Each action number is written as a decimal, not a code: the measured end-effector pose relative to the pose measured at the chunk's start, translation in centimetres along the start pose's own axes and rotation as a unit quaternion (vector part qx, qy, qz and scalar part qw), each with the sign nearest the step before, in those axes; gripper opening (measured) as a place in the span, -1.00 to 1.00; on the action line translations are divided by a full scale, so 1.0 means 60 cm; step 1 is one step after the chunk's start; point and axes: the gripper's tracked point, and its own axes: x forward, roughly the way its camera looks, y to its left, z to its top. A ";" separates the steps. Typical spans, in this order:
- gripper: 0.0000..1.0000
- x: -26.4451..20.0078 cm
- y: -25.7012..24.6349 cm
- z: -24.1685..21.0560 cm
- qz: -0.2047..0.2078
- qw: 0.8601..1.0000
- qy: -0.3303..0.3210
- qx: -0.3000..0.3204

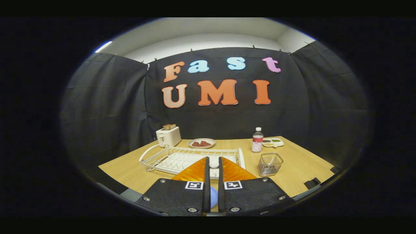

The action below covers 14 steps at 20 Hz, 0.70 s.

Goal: Take the plate from the dish rack, then take the spoon from the basket and place it into the plate.

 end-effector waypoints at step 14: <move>-0.82 -0.018 0.076 -0.070 0.061 0.998 0.012 0.009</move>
